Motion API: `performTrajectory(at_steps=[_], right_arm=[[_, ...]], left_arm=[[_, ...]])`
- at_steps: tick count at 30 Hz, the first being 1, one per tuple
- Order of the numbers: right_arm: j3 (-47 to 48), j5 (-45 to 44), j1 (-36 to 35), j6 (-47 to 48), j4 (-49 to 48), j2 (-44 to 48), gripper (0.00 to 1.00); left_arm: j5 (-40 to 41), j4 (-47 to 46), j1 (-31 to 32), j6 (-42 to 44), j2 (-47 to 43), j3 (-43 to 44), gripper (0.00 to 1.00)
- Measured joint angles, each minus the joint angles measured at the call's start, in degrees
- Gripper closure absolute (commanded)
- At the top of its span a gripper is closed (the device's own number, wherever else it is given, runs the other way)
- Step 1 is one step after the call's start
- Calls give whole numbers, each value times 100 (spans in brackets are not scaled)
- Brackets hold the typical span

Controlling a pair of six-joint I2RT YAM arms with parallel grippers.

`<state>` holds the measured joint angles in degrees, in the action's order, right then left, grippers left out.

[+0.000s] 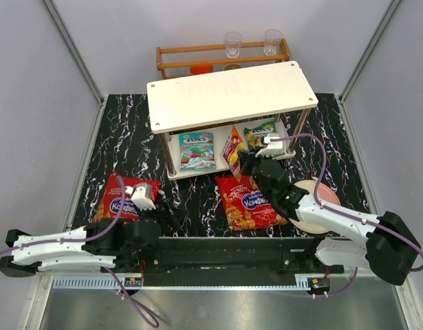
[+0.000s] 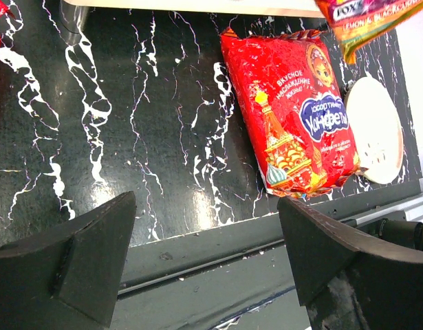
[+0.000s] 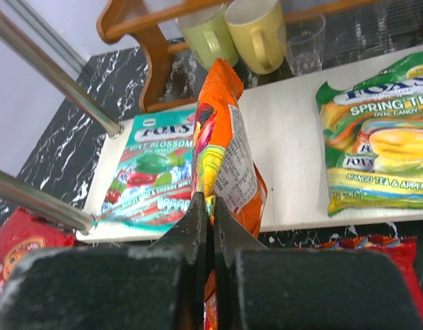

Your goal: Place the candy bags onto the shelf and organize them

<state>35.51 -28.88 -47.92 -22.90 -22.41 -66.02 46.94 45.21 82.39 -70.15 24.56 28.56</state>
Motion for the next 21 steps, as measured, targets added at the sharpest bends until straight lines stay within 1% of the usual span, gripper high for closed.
performTrajectory(at_steps=[10,14,21], right_arm=[[221,-448,164,-76,-782,-835,100],[330,-778,225,-369,-946,-1355,100],[616,-979,350,-1091,-1196,-2022,100]], left_arm=[[15,-33,2,2,-15,-11,13],[35,-28,2,4,-109,-11,13],[109,37,2,28,-251,-11,13]])
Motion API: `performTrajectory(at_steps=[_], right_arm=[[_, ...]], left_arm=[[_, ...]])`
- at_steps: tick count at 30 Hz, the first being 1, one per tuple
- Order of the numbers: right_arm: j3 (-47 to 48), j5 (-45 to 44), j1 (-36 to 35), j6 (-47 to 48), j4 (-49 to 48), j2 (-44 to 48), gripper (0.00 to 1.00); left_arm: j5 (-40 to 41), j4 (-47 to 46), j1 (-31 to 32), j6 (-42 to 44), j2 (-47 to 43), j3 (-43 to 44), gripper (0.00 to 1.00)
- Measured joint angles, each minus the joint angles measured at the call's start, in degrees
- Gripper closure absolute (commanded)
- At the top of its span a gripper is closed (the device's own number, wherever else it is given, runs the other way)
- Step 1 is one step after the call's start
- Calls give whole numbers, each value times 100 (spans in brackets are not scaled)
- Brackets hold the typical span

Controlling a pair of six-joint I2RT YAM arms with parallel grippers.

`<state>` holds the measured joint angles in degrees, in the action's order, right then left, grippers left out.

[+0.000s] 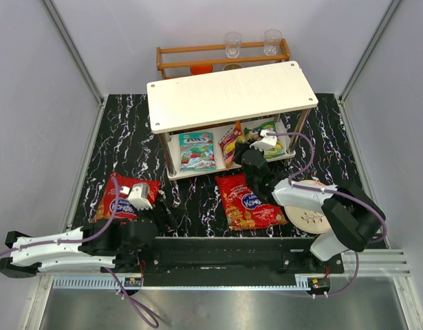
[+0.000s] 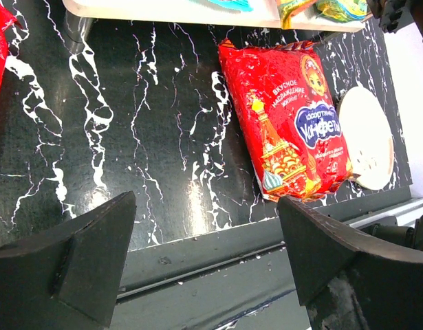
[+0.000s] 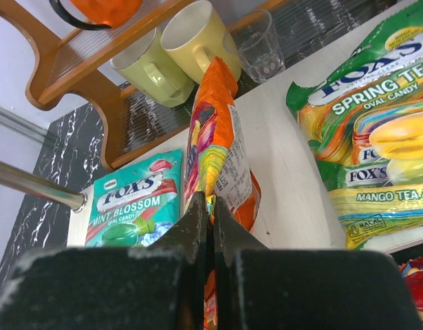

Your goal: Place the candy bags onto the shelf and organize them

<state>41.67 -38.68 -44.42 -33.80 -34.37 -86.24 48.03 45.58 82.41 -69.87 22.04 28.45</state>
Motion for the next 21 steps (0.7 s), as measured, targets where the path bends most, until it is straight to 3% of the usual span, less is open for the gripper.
performTrajectory(at_steps=[21], right_arm=[[216,127,221,-1550,291,-570,100]], left_arm=[[24,387,0,-33,-313,2,15]])
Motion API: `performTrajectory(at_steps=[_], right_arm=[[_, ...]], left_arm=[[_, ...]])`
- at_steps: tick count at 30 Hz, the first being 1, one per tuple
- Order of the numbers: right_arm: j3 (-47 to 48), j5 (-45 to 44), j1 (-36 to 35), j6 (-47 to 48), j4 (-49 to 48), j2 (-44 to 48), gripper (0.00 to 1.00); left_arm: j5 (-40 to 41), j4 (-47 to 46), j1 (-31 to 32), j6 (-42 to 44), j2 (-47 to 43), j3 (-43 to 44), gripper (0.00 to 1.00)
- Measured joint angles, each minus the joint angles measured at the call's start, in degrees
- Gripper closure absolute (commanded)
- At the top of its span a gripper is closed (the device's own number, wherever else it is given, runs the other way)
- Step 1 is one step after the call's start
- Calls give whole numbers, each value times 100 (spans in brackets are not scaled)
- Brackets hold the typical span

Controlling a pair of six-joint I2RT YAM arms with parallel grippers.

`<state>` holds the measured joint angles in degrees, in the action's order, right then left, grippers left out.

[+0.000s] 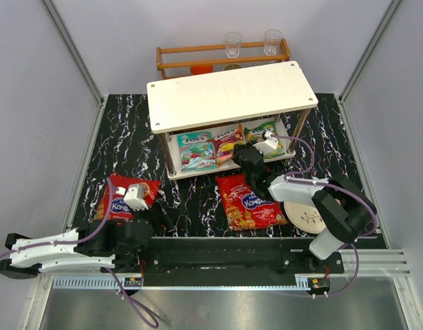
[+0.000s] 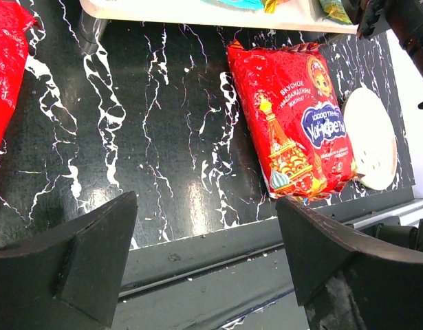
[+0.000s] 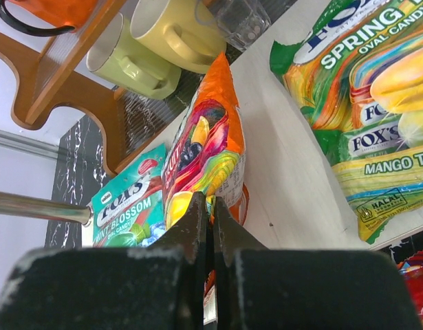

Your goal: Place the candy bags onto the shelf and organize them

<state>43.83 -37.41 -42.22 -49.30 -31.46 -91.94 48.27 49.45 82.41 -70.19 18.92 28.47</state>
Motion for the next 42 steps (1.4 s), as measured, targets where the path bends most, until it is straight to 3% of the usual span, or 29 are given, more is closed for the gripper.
performTrajectory(at_steps=[7,10,11,12,15,20,26,28,32,33,35,36,37,42], right_arm=[[0,101,42,-249,92,-85,100],[0,127,74,-282,101,-105,85],[0,160,90,-282,94,-105,78],[0,177,103,-289,83,-105,60],[-24,319,188,-229,15,-105,43],[-195,463,326,-42,-31,44,31],[-374,557,345,214,90,791,28],[-476,566,348,273,111,1060,29],[-890,632,350,415,-37,1510,44],[-986,680,352,472,-76,1580,61],[-1147,772,354,625,-179,1648,78],[-1178,846,361,706,-243,1644,94],[-1207,907,361,776,-345,1628,100],[-1178,1360,365,1003,-1158,1207,100]], left_arm=[[17,166,0,-59,-173,2,16],[28,219,0,-74,-273,4,15],[33,243,-2,-81,-306,4,15],[35,262,-2,-85,-323,7,16],[42,332,-2,-105,-361,7,15],[44,369,0,-160,-361,7,15],[44,367,0,-210,-343,7,15],[44,369,0,-223,-343,7,15],[44,367,0,-232,-343,7,15],[44,369,0,-232,-343,7,15],[44,367,-2,-232,-343,7,15],[44,367,0,-232,-343,7,15],[46,367,-2,-232,-343,7,15],[46,361,0,-232,-343,7,15]])
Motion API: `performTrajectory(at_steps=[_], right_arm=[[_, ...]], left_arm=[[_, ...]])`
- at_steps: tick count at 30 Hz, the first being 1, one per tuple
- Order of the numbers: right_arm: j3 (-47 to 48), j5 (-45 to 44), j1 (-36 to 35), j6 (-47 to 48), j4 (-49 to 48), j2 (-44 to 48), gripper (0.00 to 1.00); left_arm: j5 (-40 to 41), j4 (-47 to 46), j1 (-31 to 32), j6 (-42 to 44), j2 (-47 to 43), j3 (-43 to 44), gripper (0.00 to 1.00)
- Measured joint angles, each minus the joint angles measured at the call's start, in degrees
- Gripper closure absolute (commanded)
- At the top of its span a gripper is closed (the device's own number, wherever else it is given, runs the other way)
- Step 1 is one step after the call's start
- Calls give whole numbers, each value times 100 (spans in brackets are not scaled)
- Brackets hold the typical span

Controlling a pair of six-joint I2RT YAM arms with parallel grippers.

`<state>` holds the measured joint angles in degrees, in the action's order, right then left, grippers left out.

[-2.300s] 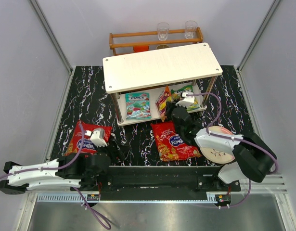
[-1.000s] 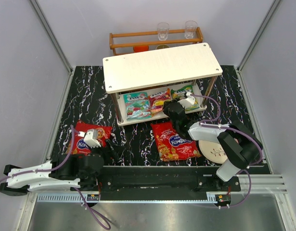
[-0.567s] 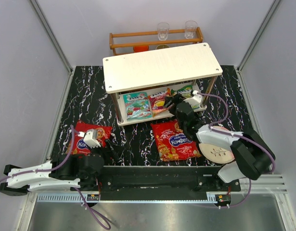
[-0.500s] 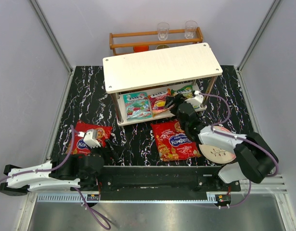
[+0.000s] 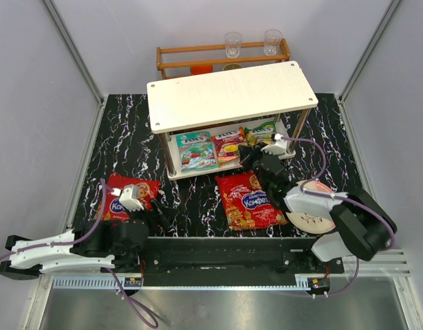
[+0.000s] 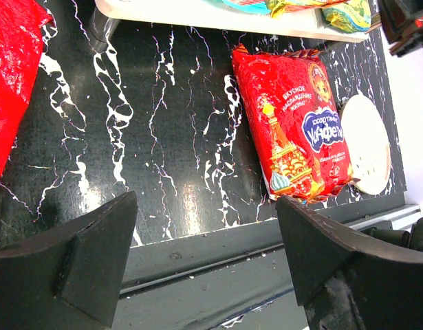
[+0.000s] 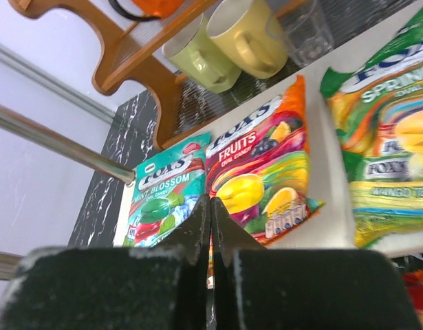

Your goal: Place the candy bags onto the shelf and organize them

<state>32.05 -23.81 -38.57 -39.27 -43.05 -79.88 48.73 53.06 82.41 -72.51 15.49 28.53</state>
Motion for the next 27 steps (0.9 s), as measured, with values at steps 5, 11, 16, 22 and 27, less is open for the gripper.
performTrajectory(at_steps=[5,11,16,22,27], right_arm=[[234,398,0,46,-748,-927,100],[638,706,4,-118,-1698,-1899,100],[898,820,24,-330,-2103,-2341,100],[1298,848,109,-492,-2157,-2555,100],[1670,802,260,-691,-1755,-2603,100]], left_arm=[[0,-2,0,2,0,0,15],[-4,-2,0,11,-7,0,16],[-9,-2,-2,48,-138,0,16],[-7,2,-2,48,-234,0,16],[-7,2,-2,46,-234,0,16]])
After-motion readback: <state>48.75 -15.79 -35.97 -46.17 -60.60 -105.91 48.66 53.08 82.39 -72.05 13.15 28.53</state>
